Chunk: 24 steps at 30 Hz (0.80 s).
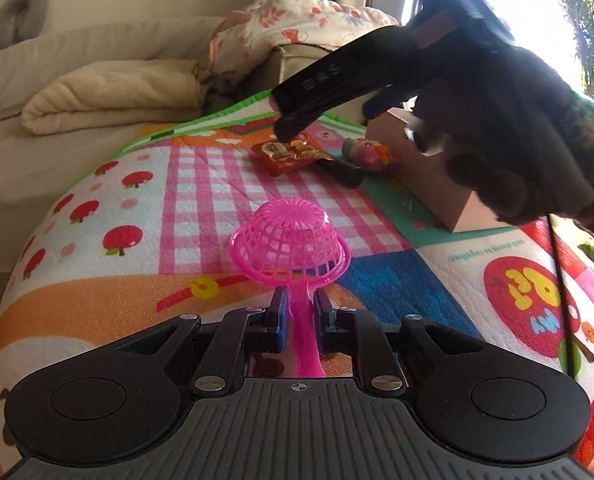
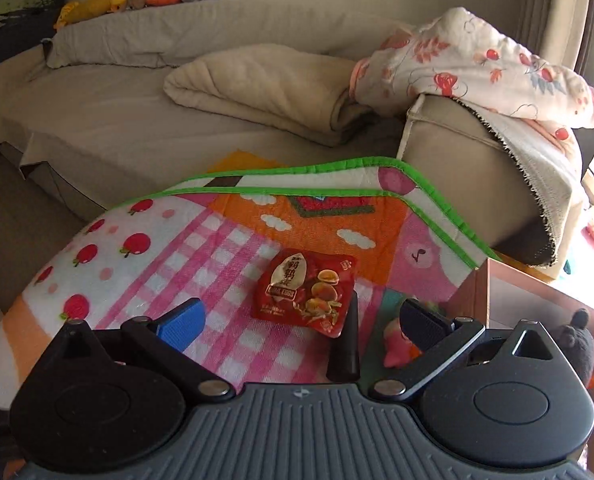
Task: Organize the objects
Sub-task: 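Carry the pink basket toward the box with the left tool while the right tool grasps the red quail-eggs pack, then lower the basket into the pink box with the left tool while the right tool drops the quail-eggs pack in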
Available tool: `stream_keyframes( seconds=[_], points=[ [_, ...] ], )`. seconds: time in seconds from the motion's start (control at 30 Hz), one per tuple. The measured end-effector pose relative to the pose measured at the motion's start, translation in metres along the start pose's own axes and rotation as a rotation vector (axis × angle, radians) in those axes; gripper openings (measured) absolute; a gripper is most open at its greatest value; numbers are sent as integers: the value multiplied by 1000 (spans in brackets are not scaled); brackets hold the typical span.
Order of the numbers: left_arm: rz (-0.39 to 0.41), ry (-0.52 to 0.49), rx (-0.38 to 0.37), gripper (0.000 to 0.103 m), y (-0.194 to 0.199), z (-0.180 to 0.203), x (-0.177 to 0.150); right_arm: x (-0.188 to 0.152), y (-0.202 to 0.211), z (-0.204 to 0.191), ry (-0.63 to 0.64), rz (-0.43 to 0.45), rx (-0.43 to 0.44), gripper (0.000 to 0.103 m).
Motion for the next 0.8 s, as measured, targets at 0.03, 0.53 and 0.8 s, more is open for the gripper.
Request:
stream_keyframes(
  seconds=[0.03, 0.53, 0.8],
  points=[
    [2, -2, 2, 16, 0, 1, 0, 5, -17, 0, -2, -26, -18, 103],
    [5, 1, 19, 17, -2, 1, -2, -13, 6, 1, 44, -39, -10, 76],
    [3, -42, 48, 16, -1, 8, -2, -94, 134, 10, 39, 79, -4, 76]
  ],
)
Point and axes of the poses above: each gripper's, at about its wrist camera, not at the fingertips, and y roughly against the way its jaws point, z to its right, x to its top, the point moved 3 cm from there along -y, roughly the way its jaws point, and after that the axes turned 1 degree about -z, right-handed, at the moved point
